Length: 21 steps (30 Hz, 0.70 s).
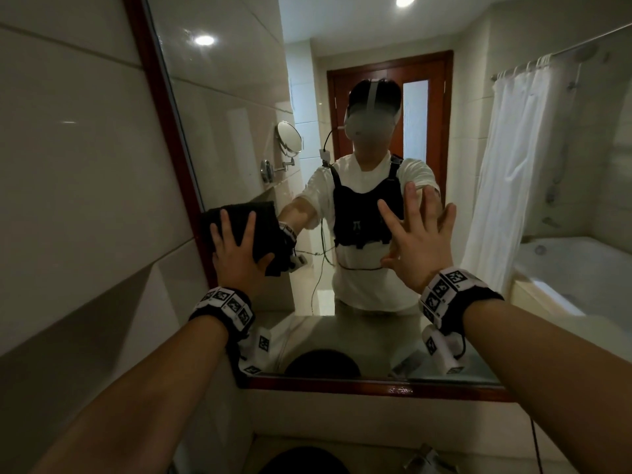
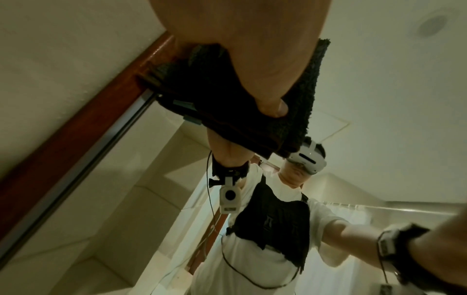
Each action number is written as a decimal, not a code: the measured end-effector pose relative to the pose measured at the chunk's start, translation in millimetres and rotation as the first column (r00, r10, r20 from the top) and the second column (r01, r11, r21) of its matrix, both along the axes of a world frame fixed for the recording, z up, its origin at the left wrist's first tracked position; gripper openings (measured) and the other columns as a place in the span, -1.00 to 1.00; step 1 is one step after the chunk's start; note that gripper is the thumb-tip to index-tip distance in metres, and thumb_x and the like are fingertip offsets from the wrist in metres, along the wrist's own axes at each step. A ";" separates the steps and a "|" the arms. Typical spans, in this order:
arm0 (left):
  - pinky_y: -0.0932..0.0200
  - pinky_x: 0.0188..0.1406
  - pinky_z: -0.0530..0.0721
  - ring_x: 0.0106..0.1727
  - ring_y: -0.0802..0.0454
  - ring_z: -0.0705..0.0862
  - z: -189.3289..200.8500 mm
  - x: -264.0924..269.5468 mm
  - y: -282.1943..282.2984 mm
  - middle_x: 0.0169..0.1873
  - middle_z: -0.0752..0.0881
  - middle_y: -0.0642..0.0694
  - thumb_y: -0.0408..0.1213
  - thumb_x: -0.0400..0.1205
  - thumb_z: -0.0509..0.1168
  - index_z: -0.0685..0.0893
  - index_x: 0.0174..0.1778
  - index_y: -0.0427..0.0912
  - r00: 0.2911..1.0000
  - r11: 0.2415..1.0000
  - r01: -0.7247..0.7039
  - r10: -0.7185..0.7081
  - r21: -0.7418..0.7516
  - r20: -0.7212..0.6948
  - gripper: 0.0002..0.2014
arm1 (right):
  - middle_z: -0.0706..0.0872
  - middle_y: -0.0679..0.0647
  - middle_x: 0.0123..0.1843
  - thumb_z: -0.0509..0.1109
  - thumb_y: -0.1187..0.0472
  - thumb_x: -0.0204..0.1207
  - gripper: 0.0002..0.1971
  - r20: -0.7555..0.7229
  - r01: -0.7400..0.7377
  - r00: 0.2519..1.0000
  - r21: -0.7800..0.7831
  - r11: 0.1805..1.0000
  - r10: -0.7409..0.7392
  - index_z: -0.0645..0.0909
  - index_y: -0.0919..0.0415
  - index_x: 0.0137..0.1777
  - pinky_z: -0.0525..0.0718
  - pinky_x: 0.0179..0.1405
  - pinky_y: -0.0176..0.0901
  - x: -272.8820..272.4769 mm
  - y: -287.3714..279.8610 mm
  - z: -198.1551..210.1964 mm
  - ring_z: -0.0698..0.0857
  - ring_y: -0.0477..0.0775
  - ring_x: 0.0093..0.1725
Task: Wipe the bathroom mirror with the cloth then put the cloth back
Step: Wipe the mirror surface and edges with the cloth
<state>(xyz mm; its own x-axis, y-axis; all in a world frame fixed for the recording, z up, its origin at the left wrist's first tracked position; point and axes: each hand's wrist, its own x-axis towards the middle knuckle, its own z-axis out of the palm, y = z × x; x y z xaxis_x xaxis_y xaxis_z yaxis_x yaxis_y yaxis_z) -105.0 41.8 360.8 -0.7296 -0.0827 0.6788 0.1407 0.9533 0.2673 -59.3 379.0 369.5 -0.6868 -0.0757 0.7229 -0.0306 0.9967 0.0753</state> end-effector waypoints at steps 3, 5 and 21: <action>-0.57 0.44 0.35 0.70 -0.37 -0.21 3.5 2.5 -0.2 0.72 -0.27 -0.16 0.07 0.54 0.45 0.00 0.72 0.22 1.000 1.000 0.007 -0.007 0.007 0.006 -0.07 | -0.39 0.19 0.74 0.60 -0.32 0.22 0.27 0.002 0.003 1.000 0.002 1.000 -0.003 -0.26 -0.22 0.72 -0.01 0.50 0.71 0.1 0.0 0.6 -0.36 0.42 0.69; -0.56 0.45 0.33 0.70 -0.34 -0.23 9.1 4.0 0.3 0.72 -0.30 -0.12 0.07 0.56 0.44 -0.02 0.71 0.27 1.000 0.999 0.018 -0.018 0.036 0.008 -0.08 | -0.40 0.19 0.74 0.58 -0.33 0.24 0.26 0.005 0.005 1.000 0.007 1.000 -0.005 -0.28 -0.22 0.71 -0.02 0.50 0.71 0.5 0.4 0.9 -0.37 0.42 0.69; -0.66 0.44 0.25 0.69 -0.36 -0.28 74.6 20.4 69.2 0.69 -0.37 -0.06 0.08 0.59 0.38 -0.16 0.69 0.35 0.999 0.999 0.031 -0.031 -0.038 -0.013 -0.08 | -0.30 0.16 0.76 0.52 -0.33 0.32 0.17 -0.054 0.009 0.998 -0.045 0.999 -0.011 -0.27 -0.27 0.71 -0.07 0.53 0.69 8.1 2.5 73.0 -0.30 0.43 0.70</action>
